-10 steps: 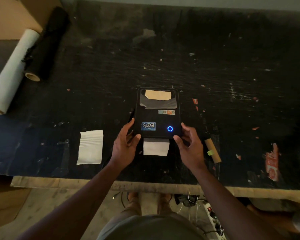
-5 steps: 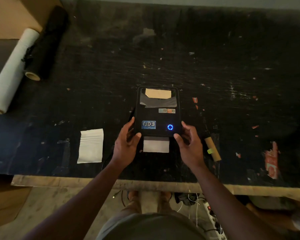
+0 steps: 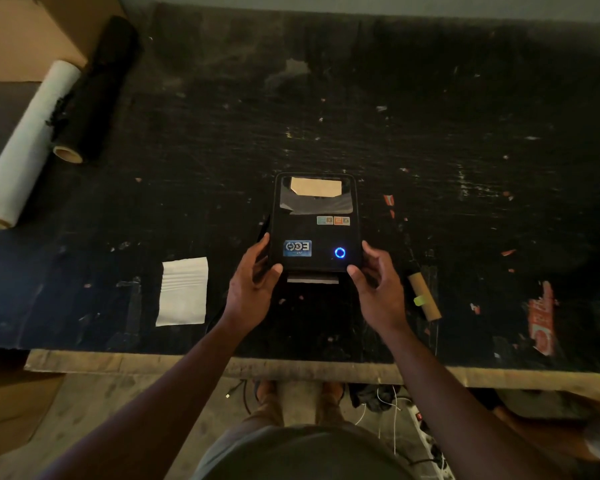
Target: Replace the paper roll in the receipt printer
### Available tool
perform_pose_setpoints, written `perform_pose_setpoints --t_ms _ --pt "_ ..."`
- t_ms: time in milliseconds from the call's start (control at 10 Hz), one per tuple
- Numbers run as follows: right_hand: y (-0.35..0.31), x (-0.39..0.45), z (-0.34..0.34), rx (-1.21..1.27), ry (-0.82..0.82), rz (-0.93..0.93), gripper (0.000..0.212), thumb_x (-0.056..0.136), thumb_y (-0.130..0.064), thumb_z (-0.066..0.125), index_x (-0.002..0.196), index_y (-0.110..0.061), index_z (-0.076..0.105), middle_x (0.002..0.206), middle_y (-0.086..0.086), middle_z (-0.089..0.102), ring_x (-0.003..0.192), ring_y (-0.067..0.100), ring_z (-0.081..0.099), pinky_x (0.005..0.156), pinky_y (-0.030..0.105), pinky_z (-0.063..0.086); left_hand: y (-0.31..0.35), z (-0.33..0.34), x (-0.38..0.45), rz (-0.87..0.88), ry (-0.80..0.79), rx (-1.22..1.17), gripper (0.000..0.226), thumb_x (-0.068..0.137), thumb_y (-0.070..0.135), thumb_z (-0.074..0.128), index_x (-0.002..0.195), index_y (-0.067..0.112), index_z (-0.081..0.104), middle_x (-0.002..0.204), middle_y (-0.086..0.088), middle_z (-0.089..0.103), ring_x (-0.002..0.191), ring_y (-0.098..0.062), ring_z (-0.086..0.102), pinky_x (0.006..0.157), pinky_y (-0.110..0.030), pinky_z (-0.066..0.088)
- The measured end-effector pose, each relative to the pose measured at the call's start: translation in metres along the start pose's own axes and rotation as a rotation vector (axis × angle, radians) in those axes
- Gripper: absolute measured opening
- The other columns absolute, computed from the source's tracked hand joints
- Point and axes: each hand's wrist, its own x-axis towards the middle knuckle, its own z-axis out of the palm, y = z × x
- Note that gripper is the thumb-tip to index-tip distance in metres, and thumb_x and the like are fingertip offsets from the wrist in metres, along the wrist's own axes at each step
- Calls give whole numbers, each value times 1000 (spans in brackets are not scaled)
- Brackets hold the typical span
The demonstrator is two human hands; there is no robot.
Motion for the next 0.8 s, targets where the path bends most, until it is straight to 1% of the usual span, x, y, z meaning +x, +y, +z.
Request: perform_pose_setpoints --t_ms 100,200,300,400,500,600,700,800 --pt "-1 -1 -1 -4 -5 2 53 97 -29 68 146 -31 48 141 -9 58 123 -3 59 95 11 53 0 0 -1 -8 -4 -19 67 103 16 60 161 29 29 163 -6 42 146 -22 47 113 -54 48" --pt "-1 0 -1 -30 -2 9 54 97 -30 68 147 -32 47 140 -11 57 117 -14 55 86 1 48 0 -1 0 5 -7 -9 67 103 16 60 161 28 29 163 -7 42 146 -22 47 113 -53 49" --pt "1 1 -1 -31 1 23 55 97 -30 68 147 -31 47 141 -8 59 122 -3 59 92 13 50 -2 -1 0 11 -10 -4 67 103 17 60 161 29 29 163 -6 42 146 -22 48 112 -51 49" --pt "1 0 -1 -18 -9 21 54 97 -29 68 148 -30 47 143 -5 59 128 7 60 98 21 51 -4 0 1 5 -12 -3 68 103 17 60 161 30 28 164 -7 41 146 -23 47 113 -52 49" --pt "0 0 -1 9 -16 17 54 98 -28 68 147 -31 48 144 -3 60 128 5 60 100 20 51 -5 0 2 8 -9 -3 68 103 18 60 161 29 28 163 -6 41 146 -23 48 113 -53 48" --pt "-1 -1 -1 -3 -14 19 54 97 -28 68 147 -30 48 144 -5 60 127 3 60 102 25 52 -6 1 3 3 -4 -7 67 103 20 61 161 32 29 163 -4 42 146 -22 48 113 -51 48" --pt "-1 2 -3 8 -32 25 54 97 -26 68 147 -30 48 142 -4 61 128 6 60 103 29 52 -10 0 5 14 -11 -26 66 102 22 63 158 38 33 161 0 46 144 -19 50 112 -46 50" --pt "3 2 -18 -22 -35 35 48 100 -27 66 146 -28 52 138 -3 64 126 8 62 102 32 54 -19 -19 10 7 25 -51 51 101 32 65 147 43 48 146 7 61 130 -10 63 102 -39 57"
